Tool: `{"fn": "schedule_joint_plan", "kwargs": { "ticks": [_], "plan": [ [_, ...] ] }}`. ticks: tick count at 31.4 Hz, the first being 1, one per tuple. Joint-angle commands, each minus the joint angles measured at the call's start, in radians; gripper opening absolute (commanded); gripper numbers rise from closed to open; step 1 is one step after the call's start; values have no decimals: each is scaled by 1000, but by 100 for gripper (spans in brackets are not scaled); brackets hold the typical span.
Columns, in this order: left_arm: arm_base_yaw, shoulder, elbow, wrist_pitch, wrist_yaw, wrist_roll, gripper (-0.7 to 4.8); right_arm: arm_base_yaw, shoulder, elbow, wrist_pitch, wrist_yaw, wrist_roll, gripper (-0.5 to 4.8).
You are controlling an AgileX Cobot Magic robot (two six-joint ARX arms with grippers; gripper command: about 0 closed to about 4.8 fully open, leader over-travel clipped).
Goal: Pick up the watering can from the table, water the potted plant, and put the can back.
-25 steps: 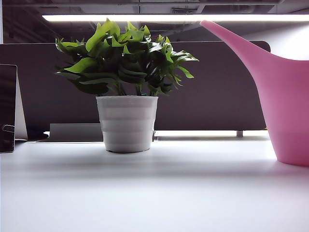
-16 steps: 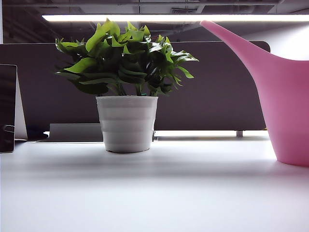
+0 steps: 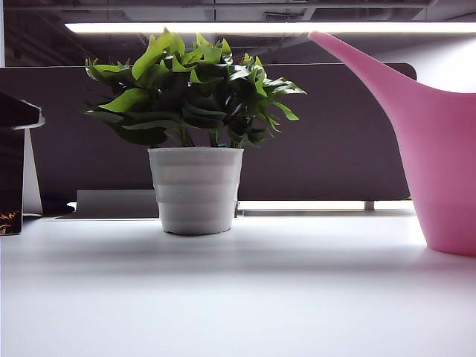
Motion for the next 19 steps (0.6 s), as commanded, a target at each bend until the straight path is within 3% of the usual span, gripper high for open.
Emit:
{"fn": "schedule_joint_plan", "kwargs": {
  "ticks": [1,3,8,15,16,19],
  "plan": [
    [-28,2,1,13,-1,0,-5,2,-1,20,15,6,34,-6],
    [-35,2,1,13,-2,0,-5,2,-1,58,-23,51,34,-6],
    [-36,2,0,13,-2,0,-5,1,1,193,-208,362,-44,-6],
    [-36,2,0,13,-2,0,-5,2,51,351,-308,371,-165,-1],
    [-36,2,0,13,-2,0,-5,2,63,354,-311,365,-171,33],
    [-36,2,0,13,-2,0,-5,2,105,353,-290,363,-256,283]
  ]
}}
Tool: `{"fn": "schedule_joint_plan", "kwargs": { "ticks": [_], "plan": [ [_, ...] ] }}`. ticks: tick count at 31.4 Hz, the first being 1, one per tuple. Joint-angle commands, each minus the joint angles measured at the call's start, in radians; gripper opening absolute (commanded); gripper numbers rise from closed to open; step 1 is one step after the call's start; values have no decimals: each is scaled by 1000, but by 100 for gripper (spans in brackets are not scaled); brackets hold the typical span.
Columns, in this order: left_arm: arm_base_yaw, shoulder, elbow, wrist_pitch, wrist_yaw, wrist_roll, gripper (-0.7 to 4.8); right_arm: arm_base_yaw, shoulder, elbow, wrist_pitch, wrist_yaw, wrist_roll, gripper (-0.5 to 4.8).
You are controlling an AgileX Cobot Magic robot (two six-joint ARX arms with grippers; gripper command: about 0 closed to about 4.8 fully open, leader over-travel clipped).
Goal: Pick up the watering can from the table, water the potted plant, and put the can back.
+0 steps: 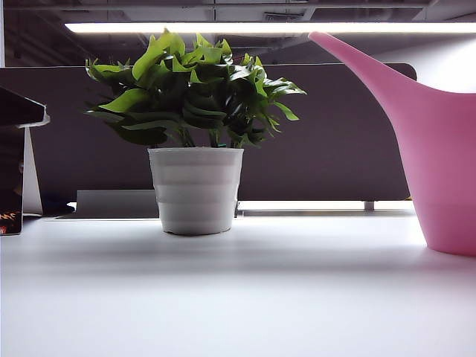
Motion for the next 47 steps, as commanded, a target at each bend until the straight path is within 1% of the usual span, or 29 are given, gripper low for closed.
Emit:
{"fn": "schedule_joint_plan", "kwargs": {
  "ticks": [1,2,3,6,10,12,20,24,32,34,39,43,47],
  "plan": [
    [0,2,0,13,-2,0,-5,2,50,-4,-4,1,-114,372],
    [0,2,0,13,-3,0,-5,2,66,-4,0,11,-120,408],
    [0,2,0,13,-3,0,-5,1,83,-4,7,29,-121,414],
    [0,2,0,13,-3,0,-5,1,151,-9,60,74,-156,414],
    [0,2,0,13,-3,0,-5,1,275,-32,223,74,-238,413],
    [0,2,0,13,-3,0,-5,-1,352,-33,293,86,-261,409],
    [0,2,0,13,-3,0,-5,-45,644,-33,508,92,-255,409],
    [0,2,0,13,-3,0,-5,-66,731,-33,568,87,-248,409],
    [0,2,0,13,-3,0,-5,-102,863,-33,739,84,-248,409],
    [0,2,0,13,-3,0,-5,-122,893,-33,769,61,-248,408],
    [0,2,0,13,-3,0,-5,-185,957,-33,845,-74,-248,387],
    [0,2,0,13,-3,0,-5,-214,988,-32,899,-93,-248,386],
    [0,2,0,13,-3,0,-5,-238,1020,-31,948,-146,-248,386]
  ]
}}
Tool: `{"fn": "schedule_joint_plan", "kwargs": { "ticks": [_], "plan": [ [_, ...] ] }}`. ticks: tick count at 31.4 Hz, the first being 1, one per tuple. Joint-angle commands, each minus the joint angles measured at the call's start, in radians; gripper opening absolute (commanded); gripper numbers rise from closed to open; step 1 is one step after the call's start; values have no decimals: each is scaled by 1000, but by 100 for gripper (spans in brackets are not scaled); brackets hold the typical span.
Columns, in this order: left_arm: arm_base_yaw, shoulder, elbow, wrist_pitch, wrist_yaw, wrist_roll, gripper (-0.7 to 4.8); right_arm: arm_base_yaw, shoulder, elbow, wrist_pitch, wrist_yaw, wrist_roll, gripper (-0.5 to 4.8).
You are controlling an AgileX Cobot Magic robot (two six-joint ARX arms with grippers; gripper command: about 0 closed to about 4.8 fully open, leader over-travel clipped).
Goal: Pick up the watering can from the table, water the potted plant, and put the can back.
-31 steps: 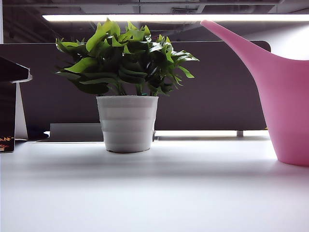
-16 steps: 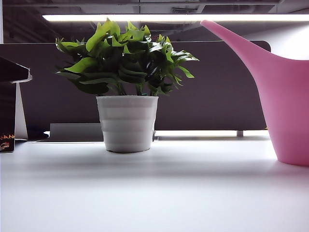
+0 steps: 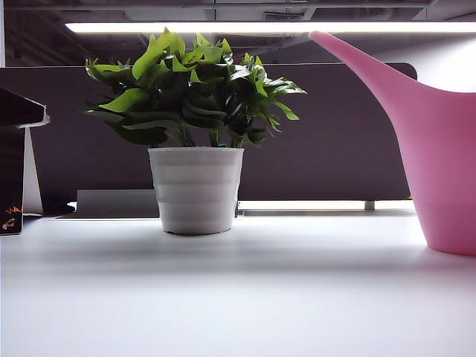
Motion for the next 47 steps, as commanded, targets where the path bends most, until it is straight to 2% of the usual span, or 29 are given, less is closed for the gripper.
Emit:
{"fn": "schedule_joint_plan", "kwargs": {
  "ticks": [1,7,11,15,16,18,19,24,27,39,47],
  "plan": [
    [0,1,0,13,-2,0,-5,-14,23,5,53,-53,4,386],
    [0,1,0,13,-2,0,-5,-15,72,5,106,-55,4,385],
    [0,1,0,13,-2,0,-5,-15,95,5,134,-55,4,286],
    [0,1,0,13,-2,0,-5,-15,96,5,149,-55,4,264],
    [0,1,0,13,-2,0,-5,-15,96,5,150,-55,4,245],
    [0,1,0,13,-2,0,-5,-15,96,5,153,-55,4,160],
    [0,1,0,13,-2,0,-5,-15,96,5,153,-55,4,136],
    [0,1,0,13,-2,0,-5,-15,96,5,157,-83,4,29],
    [0,1,0,13,-2,0,-5,-15,96,5,157,-85,4,-4],
    [0,1,0,13,-2,0,-5,-16,31,8,204,-84,53,-5],
    [2,1,1,13,-2,0,-5,-16,-74,59,121,-77,44,-5]
  ]
}}
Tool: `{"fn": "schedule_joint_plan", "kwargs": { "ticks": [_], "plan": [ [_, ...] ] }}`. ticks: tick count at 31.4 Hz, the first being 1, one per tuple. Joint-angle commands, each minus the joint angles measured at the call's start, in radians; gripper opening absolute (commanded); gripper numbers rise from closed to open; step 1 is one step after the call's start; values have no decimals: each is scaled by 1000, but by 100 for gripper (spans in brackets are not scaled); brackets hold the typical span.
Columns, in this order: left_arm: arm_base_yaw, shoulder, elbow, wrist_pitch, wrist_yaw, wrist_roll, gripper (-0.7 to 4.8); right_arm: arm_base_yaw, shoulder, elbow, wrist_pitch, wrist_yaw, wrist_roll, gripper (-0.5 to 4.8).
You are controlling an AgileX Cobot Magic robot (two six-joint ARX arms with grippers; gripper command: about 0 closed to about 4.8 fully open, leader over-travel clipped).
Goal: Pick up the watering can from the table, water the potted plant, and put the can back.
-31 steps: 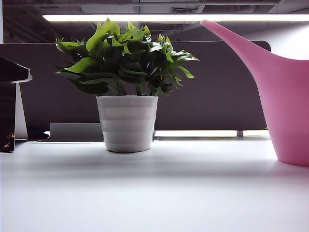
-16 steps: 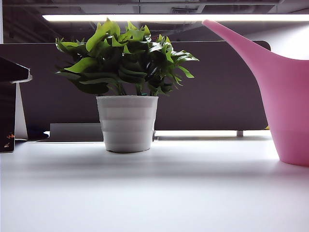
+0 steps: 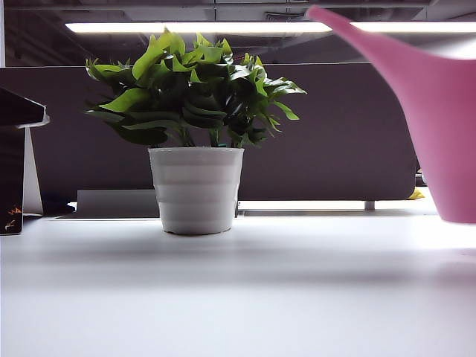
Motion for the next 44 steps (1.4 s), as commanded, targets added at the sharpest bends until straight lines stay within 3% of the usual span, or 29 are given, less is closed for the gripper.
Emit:
{"fn": "schedule_joint_plan", "kwargs": {
  "ticks": [1,4,13,17,26,44],
  "plan": [
    [2,1,1,13,-2,0,-5,-1,-26,60,25,-4,17,-5],
    [15,1,1,13,1,0,-5,5,-35,97,-20,-6,-5,-5],
    [208,1,1,13,-3,0,-5,5,-36,187,-90,-6,-50,-5],
    [249,1,1,13,-2,0,-5,6,-36,214,-114,-23,-73,-5],
    [252,1,1,13,-2,0,-5,62,-34,311,-201,-36,-212,-5],
    [263,1,1,13,-2,0,-5,178,-12,523,-279,92,-413,-5]
  ]
}}
